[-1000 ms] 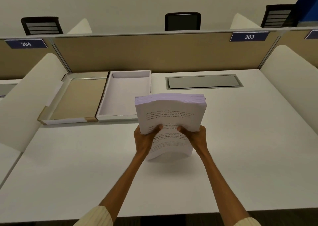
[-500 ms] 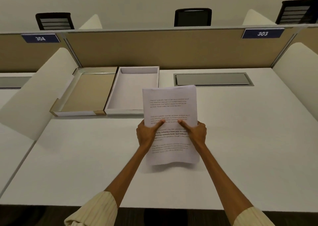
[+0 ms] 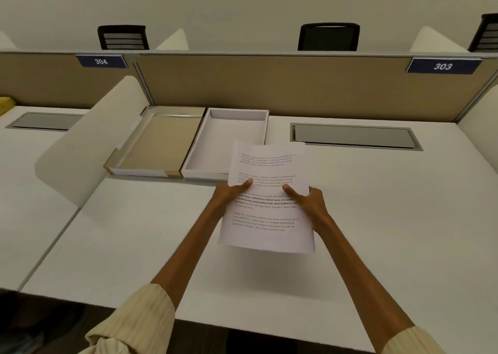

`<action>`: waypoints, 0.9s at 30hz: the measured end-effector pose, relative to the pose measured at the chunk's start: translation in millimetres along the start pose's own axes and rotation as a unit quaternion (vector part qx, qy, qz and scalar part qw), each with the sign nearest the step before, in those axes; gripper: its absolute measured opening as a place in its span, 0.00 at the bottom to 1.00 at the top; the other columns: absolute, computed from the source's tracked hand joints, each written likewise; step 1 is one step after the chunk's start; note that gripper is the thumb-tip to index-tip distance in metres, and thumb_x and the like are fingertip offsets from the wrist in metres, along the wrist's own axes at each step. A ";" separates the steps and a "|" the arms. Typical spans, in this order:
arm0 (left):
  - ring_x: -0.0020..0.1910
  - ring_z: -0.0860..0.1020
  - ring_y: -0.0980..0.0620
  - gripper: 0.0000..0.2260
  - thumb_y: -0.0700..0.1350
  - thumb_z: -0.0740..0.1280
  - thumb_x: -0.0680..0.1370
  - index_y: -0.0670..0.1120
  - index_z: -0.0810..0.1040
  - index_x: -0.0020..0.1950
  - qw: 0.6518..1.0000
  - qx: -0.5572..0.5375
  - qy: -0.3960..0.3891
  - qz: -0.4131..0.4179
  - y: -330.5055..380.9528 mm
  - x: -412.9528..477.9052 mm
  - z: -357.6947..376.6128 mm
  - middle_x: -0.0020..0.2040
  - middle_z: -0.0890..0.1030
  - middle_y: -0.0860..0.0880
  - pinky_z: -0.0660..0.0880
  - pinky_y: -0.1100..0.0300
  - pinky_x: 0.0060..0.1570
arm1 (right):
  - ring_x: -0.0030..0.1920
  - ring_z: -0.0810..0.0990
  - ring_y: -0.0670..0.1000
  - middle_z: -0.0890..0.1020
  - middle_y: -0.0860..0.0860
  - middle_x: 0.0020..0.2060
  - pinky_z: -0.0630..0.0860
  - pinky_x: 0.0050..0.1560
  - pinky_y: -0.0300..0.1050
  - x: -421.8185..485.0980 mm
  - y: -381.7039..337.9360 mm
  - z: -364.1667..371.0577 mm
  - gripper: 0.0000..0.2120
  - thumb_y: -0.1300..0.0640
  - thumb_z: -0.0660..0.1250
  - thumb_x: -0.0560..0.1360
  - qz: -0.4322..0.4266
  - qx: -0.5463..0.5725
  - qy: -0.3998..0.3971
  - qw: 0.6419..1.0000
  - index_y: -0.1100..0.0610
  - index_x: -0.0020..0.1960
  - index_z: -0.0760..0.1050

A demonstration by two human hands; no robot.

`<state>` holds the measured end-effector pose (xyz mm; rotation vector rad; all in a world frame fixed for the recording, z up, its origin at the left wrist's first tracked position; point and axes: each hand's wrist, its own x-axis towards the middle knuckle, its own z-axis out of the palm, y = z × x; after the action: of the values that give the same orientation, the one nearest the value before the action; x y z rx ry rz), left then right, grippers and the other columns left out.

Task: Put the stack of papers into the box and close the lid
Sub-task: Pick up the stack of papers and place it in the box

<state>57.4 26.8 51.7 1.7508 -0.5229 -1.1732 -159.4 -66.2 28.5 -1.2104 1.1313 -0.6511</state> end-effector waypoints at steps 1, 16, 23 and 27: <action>0.38 0.86 0.49 0.21 0.48 0.76 0.72 0.40 0.80 0.60 1.000 -0.015 -0.018 -0.009 3.6 -0.2 -4.9 0.52 0.85 0.41 0.83 0.55 0.34 | 0.40 0.88 0.53 0.88 0.53 0.45 0.85 0.42 0.51 3.4 -3.4 1.9 0.21 0.42 0.79 0.62 0.000 0.000 -0.003 1.000 0.53 0.48 0.82; 0.37 0.84 0.45 0.13 0.34 0.74 0.72 0.37 0.78 0.55 0.998 -0.047 0.023 -0.046 62.8 71.7 -91.0 0.54 0.83 0.37 0.81 0.55 0.31 | 0.45 0.85 0.61 0.84 0.61 0.52 0.83 0.43 0.51 79.6 -51.4 90.4 0.15 0.61 0.71 0.74 0.055 0.060 -0.049 0.996 0.64 0.59 0.77; 0.38 0.84 0.44 0.21 0.36 0.75 0.70 0.36 0.76 0.62 0.997 -0.013 0.016 -0.070 93.2 152.3 -133.0 0.56 0.84 0.38 0.81 0.54 0.31 | 0.47 0.85 0.60 0.84 0.60 0.54 0.83 0.47 0.56 151.7 -68.5 141.1 0.18 0.59 0.71 0.74 0.061 0.026 -0.017 0.998 0.63 0.61 0.76; 0.40 0.83 0.44 0.16 0.37 0.75 0.71 0.40 0.77 0.57 0.998 0.023 0.011 -0.064 108.6 196.6 -141.9 0.59 0.83 0.40 0.80 0.50 0.39 | 0.45 0.85 0.59 0.84 0.59 0.55 0.83 0.45 0.53 196.2 -75.4 159.3 0.18 0.57 0.71 0.74 0.065 -0.005 0.004 0.998 0.63 0.61 0.75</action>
<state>286.7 -106.6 66.4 1.8564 -0.4324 -1.2375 68.7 -198.6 29.4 -1.1334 1.2111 -0.5521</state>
